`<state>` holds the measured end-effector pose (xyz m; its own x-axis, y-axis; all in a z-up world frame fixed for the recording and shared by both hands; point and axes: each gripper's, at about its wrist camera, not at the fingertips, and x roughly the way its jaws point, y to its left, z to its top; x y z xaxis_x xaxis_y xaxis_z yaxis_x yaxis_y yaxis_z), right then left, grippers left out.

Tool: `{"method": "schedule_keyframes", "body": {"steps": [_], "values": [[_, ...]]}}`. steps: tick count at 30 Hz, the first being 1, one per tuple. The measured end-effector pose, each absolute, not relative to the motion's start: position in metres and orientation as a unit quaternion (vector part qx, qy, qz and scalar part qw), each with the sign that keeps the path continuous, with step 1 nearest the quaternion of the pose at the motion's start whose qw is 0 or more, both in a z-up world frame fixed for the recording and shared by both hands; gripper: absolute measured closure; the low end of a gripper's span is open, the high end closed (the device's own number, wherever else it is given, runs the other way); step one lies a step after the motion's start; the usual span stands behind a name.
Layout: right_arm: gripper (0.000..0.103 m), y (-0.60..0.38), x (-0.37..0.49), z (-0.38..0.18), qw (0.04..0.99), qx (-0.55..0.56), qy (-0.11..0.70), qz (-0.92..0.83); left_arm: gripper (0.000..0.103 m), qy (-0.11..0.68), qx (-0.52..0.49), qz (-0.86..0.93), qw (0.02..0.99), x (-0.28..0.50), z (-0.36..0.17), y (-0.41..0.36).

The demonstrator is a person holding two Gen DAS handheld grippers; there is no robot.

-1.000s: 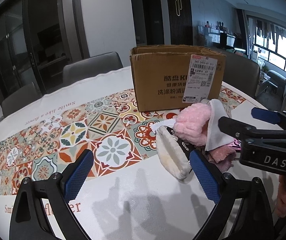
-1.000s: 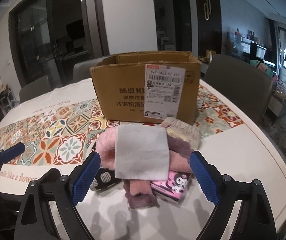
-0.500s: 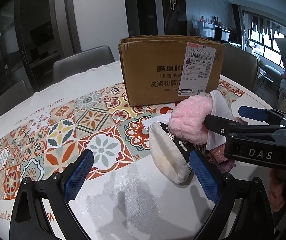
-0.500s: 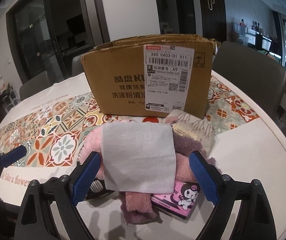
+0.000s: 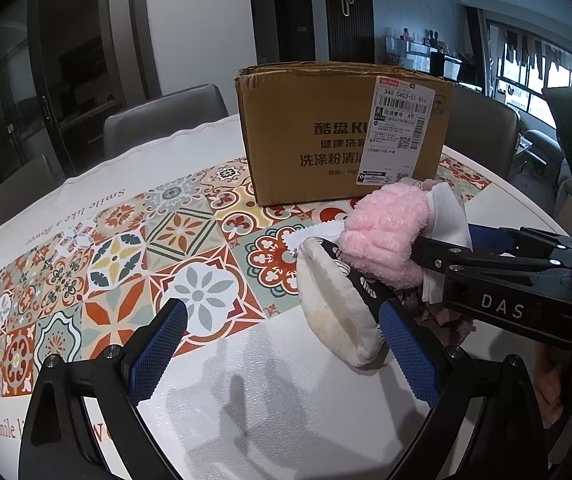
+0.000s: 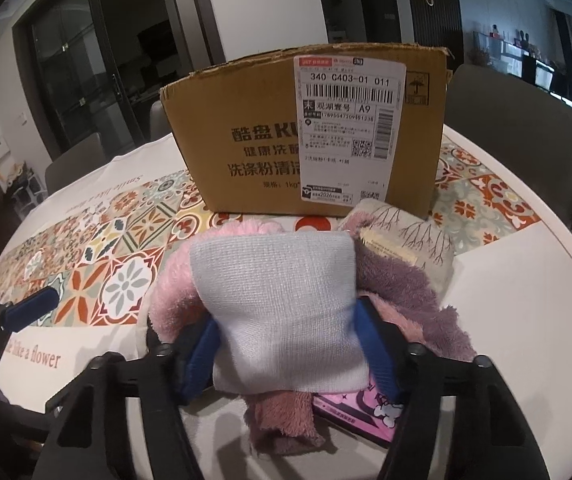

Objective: Organize soft objects
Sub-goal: 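Grasp the white cloth with the right tool while the left tool grasps the patterned slipper, then lift the white cloth with the right tool and carry it over the box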

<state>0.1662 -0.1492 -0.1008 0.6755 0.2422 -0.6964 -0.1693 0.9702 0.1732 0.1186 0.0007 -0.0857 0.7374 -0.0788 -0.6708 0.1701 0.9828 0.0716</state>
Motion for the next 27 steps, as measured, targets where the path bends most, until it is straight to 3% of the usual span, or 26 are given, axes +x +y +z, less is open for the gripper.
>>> {"method": "schedule_keyframes", "body": {"steps": [6,10,14,22,27], "values": [[0.053,-0.152,0.159,-0.097,0.915,0.045,0.385,0.109,0.005,0.356,0.058,-0.073,0.930,0.117,-0.083,-0.002],[0.066,-0.155,0.154,-0.094,0.915,0.050,0.386,0.108,0.005,0.353,0.056,-0.079,0.931,0.114,-0.081,-0.004],[0.070,-0.160,0.149,-0.089,0.916,0.059,0.382,0.107,0.005,0.351,0.052,-0.089,0.931,0.112,-0.080,-0.007],[0.076,-0.165,0.134,-0.072,0.927,0.041,0.364,0.078,0.027,0.382,0.022,-0.121,0.916,0.119,-0.087,-0.013],[0.076,-0.167,0.130,-0.074,0.926,0.035,0.368,0.074,0.050,0.409,0.008,-0.137,0.902,0.126,-0.097,-0.018]]}}
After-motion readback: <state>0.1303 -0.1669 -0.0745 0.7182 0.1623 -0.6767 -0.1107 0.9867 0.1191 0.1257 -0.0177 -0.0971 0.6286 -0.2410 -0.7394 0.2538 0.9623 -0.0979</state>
